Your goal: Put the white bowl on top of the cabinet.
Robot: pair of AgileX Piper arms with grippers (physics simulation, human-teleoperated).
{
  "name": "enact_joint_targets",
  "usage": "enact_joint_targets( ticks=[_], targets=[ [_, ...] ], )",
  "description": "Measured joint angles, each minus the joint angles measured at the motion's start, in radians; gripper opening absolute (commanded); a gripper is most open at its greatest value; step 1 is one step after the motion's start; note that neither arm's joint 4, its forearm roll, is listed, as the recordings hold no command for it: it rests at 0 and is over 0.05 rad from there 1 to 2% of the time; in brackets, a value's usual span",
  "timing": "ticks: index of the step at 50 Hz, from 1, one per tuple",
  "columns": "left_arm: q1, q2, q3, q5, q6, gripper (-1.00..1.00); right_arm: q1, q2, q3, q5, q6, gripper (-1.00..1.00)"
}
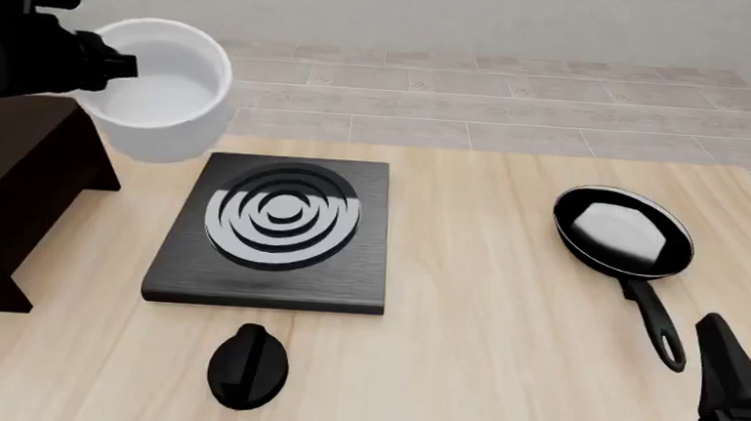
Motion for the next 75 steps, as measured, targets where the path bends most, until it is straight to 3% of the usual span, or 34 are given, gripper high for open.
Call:
enact_joint_targets(
  ticks=[50,75],
  targets=[
    [0.189,0.002,0.009,-0.003,0.007,-1.00,0.000,0.000,0.000,0.000,0.000,1.00],
    [0.273,0.042,-0.040,-0.004,0.012,-1.00,0.000,0.000,0.000,0.000,0.000,1.00]
  ],
)
